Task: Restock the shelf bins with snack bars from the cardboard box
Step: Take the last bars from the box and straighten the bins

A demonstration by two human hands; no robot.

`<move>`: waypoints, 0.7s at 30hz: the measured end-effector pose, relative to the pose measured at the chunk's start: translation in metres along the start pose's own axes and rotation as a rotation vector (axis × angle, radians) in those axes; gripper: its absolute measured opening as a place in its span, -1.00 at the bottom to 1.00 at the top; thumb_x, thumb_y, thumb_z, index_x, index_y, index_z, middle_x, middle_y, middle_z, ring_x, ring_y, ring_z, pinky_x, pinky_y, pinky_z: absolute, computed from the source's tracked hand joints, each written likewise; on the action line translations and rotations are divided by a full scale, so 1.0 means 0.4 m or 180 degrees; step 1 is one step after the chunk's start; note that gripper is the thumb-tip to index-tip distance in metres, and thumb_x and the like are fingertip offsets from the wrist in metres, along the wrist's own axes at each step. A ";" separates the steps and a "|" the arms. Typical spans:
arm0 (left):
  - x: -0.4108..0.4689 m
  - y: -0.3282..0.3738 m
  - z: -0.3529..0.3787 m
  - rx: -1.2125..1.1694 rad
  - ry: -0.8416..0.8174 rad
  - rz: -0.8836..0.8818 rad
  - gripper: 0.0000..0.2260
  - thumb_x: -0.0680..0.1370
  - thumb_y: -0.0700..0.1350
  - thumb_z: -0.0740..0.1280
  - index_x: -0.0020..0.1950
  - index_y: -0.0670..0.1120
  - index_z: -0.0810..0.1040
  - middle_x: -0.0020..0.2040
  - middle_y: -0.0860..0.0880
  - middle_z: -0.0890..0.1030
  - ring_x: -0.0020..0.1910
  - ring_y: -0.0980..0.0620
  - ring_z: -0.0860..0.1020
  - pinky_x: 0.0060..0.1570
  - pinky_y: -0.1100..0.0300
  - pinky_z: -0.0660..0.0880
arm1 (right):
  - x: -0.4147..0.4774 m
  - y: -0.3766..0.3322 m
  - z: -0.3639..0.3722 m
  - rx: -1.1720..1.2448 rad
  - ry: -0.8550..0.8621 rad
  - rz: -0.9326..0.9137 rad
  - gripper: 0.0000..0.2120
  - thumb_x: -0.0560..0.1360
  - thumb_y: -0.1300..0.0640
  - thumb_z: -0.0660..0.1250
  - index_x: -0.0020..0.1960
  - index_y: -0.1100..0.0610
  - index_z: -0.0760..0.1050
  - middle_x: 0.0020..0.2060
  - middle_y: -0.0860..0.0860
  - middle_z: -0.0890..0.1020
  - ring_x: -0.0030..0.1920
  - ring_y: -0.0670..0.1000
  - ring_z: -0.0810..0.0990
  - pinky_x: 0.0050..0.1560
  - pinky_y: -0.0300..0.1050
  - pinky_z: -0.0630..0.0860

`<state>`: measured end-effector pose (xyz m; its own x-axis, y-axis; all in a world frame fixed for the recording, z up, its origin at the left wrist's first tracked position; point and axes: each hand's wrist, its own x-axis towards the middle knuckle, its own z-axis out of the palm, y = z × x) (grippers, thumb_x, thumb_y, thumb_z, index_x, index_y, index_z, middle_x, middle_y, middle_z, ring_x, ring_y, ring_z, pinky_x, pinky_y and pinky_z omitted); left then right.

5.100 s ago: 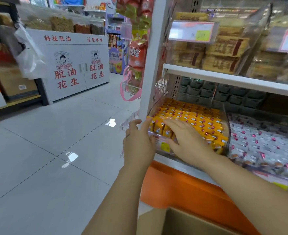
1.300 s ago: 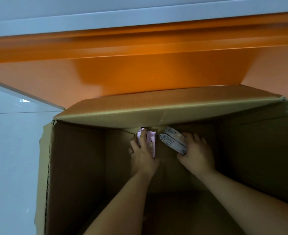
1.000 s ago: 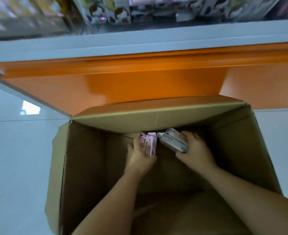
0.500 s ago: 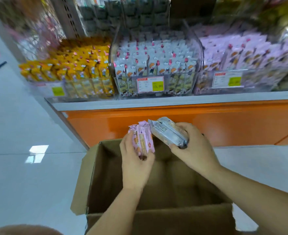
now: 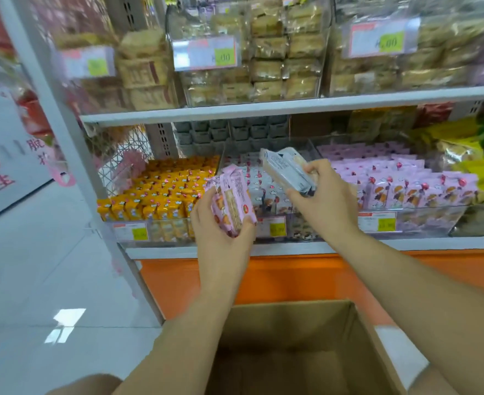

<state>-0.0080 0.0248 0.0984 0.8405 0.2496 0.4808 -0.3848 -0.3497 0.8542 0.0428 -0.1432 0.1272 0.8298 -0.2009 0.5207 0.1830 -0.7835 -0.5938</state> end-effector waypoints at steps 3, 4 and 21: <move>0.030 0.000 -0.003 0.0015 -0.0041 0.0052 -0.40 0.49 -0.12 0.40 0.40 0.19 0.18 0.24 0.22 0.26 0.21 0.33 0.34 0.05 0.50 0.33 | 0.035 0.035 0.027 -0.0643 -0.0320 0.0307 -0.64 0.51 -0.15 0.31 0.19 0.01 0.39 0.02 -0.03 0.62 0.00 0.07 0.59 0.31 0.10 0.21; 0.036 0.001 -0.001 0.0022 -0.0051 0.0069 -0.41 0.49 -0.11 0.40 0.38 0.21 0.18 0.24 0.23 0.25 0.20 0.37 0.33 0.04 0.49 0.33 | 0.038 0.045 0.031 -0.0730 -0.0499 0.0320 -0.65 0.52 -0.16 0.27 0.20 0.01 0.38 -0.02 -0.03 0.62 0.01 0.08 0.59 0.34 0.10 0.17; 0.048 0.160 0.332 -0.0007 -0.1508 0.0671 -0.40 0.49 -0.08 0.43 0.36 0.27 0.16 0.26 0.28 0.25 0.13 0.65 0.21 -0.01 0.69 0.22 | 0.054 0.155 -0.255 0.2017 -0.0889 0.0636 -0.63 0.51 0.08 0.37 0.27 -0.11 0.37 -0.04 -0.14 0.62 -0.07 -0.09 0.63 -0.06 -0.17 0.56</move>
<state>0.0341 -0.1127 0.1361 0.8249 -0.2625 0.5007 -0.5648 -0.3462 0.7491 0.0182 -0.2559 0.1641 0.9677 -0.0804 0.2390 0.2141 -0.2387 -0.9472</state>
